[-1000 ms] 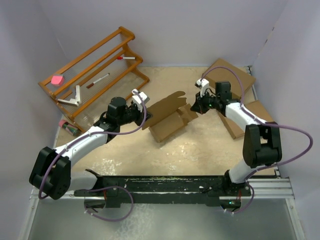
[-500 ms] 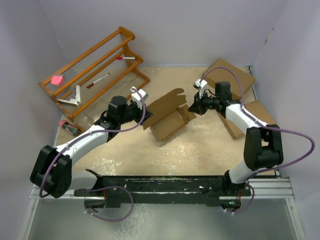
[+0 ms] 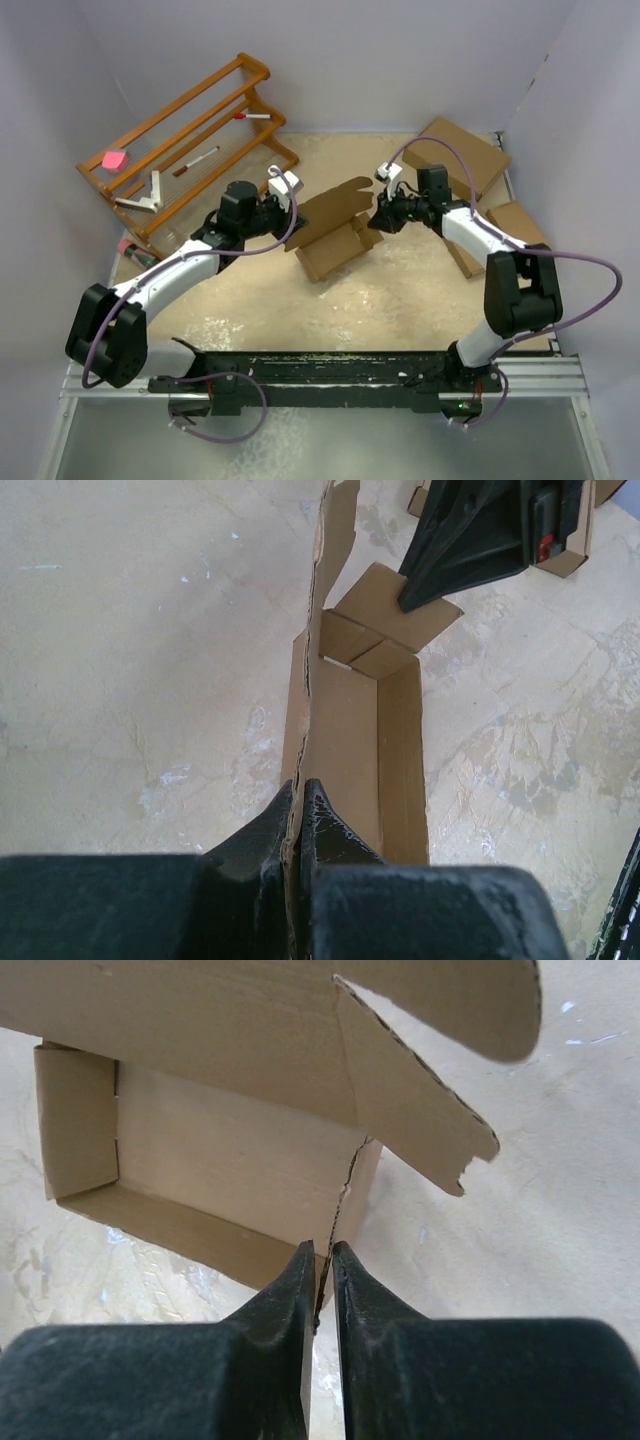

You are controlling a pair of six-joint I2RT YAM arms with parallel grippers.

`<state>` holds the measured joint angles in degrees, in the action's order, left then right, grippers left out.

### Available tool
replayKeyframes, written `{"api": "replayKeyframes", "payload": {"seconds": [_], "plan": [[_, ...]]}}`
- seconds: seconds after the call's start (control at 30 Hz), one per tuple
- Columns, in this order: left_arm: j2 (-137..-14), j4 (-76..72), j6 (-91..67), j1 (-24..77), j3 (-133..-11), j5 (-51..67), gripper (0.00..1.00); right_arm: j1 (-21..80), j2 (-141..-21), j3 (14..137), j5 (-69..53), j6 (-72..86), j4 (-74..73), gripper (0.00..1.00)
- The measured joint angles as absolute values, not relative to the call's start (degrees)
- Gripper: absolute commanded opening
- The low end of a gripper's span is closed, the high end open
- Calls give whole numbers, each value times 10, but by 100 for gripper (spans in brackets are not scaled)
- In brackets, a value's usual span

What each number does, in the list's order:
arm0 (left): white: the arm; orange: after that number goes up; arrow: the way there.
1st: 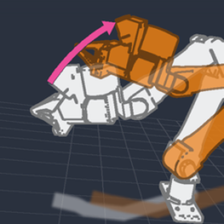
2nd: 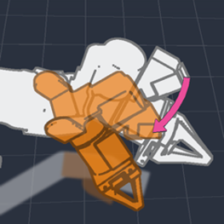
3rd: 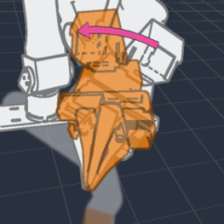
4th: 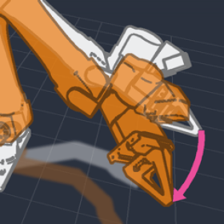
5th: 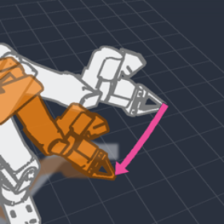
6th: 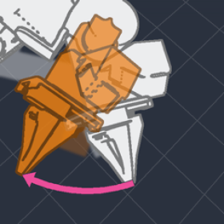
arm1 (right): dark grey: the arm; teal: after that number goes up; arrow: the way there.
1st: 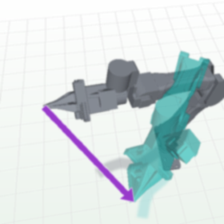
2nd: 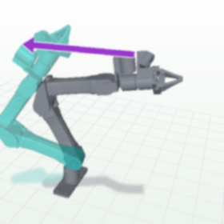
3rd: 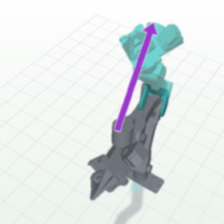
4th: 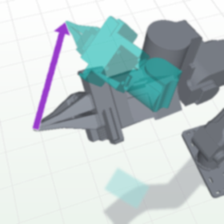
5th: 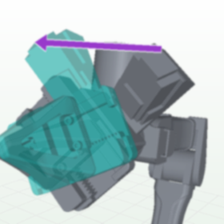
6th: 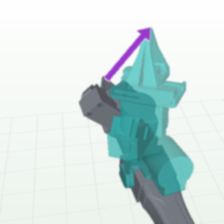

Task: Fold the paper box

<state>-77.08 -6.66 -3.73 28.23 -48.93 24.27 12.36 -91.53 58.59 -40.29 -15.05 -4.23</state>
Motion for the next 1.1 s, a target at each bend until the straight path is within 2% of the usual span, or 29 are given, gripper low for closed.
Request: {"api": "replayKeyframes", "payload": {"seconds": [0.23,0.3,0.43,0.5,0.6,0.73,0.87,1.0,1.1], "plan": [[-783,-43,-4,283,-507,251,4,112,-971,593,-447,-133,-46,28],[-788,-38,3,283,-510,251,4,107,-982,594,-460,-130,-51,37],[-795,-24,14,283,-518,253,4,93,-986,596,-500,-129,-68,64],[-799,-19,18,283,-521,253,4,89,-986,597,-528,-129,-73,73],[-802,-15,23,283,-523,253,4,83,-986,601,-578,-130,-79,78],[-804,-11,27,283,-523,253,4,81,-998,608,-619,-115,-77,76],[-805,-10,27,283,-523,253,4,71,-1030,609,-644,-69,-59,69],[-805,-10,27,283,-523,253,4,51,-1054,608,-668,-21,-34,54],[-805,-10,27,283,-523,253,4,41,-1055,608,-672,9,-14,36]]}}
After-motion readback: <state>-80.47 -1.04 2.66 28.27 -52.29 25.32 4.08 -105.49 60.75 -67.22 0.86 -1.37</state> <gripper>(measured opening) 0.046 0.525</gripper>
